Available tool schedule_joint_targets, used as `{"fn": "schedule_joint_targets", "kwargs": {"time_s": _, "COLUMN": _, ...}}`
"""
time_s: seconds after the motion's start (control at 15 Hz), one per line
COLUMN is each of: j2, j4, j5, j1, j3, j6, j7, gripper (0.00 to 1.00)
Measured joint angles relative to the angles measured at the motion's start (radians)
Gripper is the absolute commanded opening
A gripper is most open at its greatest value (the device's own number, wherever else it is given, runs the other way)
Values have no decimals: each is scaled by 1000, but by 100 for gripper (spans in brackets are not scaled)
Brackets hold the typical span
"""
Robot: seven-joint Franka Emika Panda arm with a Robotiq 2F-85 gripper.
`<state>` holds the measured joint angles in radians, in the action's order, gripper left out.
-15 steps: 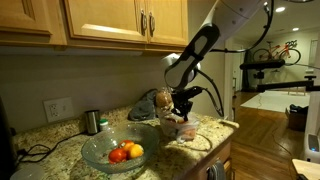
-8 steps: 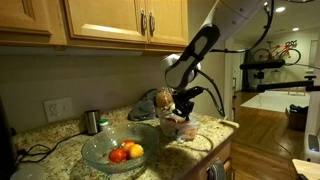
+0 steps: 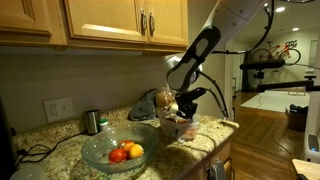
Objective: Pick a peach from the bag and place it in the bowl
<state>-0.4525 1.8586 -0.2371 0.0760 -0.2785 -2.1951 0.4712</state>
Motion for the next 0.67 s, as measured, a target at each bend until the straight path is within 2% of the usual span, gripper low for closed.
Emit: {"fn": "schedule_joint_targets", "kwargs": {"time_s": 0.67, "j2": 0, "j4": 17, "j5": -38, "j1": 3, "j3": -27, "j6": 8, "j7": 3, "gripper": 0}}
